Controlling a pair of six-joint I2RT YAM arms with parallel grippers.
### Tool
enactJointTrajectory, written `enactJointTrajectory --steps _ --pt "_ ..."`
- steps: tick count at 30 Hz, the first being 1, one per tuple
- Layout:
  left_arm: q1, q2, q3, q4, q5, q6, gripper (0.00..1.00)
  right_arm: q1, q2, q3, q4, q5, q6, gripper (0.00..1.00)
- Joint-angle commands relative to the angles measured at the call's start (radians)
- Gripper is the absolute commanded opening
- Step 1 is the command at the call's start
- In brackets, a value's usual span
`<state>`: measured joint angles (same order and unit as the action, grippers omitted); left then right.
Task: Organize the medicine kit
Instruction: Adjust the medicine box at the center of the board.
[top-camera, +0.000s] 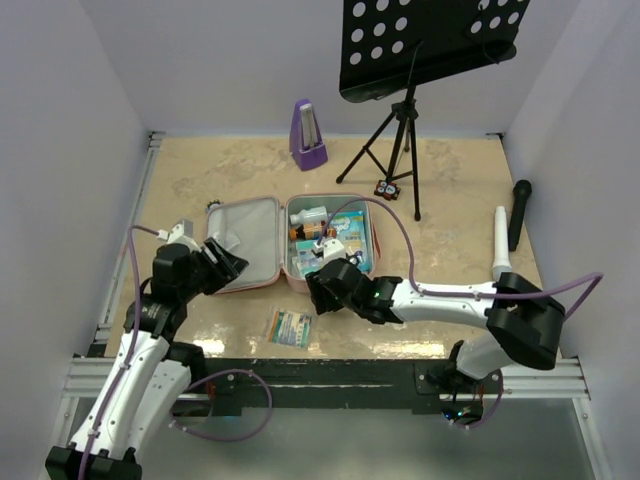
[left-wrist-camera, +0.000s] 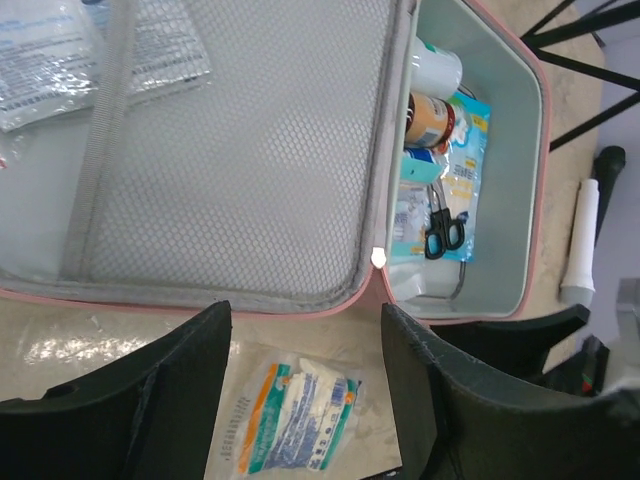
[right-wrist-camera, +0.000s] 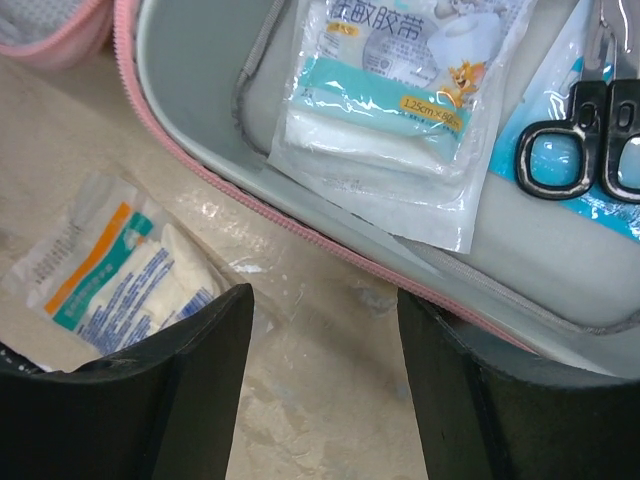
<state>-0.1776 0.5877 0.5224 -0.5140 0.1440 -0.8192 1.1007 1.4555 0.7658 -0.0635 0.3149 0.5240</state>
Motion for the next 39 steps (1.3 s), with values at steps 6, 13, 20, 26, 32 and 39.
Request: enactJointTrajectory --steps 6,13,20,26,32,39 --pt "-0.002 -0.040 -0.062 0.048 0.146 0.020 0.61 -0.004 0.129 0.134 0.016 0.082 0.034 0.63" --pt "-0.005 -0.008 -0.067 0.046 0.138 0.014 0.46 -0.004 0.209 0.214 0.013 0.087 0.039 0.63" --pt "-0.043 0.053 -0.071 0.048 0.111 0.011 0.13 -0.009 0.264 0.285 0.021 0.067 0.039 0.63" --pt "-0.100 0.090 -0.070 0.035 0.049 -0.008 0.00 -0.019 0.319 0.343 0.037 0.043 0.039 0.63" --pt "-0.123 0.126 -0.078 0.022 -0.020 -0.038 0.03 -0.028 0.355 0.391 0.044 0.027 0.027 0.63" --pt "-0.138 0.204 -0.114 0.061 -0.141 -0.098 0.27 -0.053 0.341 0.394 0.043 0.026 -0.012 0.64"
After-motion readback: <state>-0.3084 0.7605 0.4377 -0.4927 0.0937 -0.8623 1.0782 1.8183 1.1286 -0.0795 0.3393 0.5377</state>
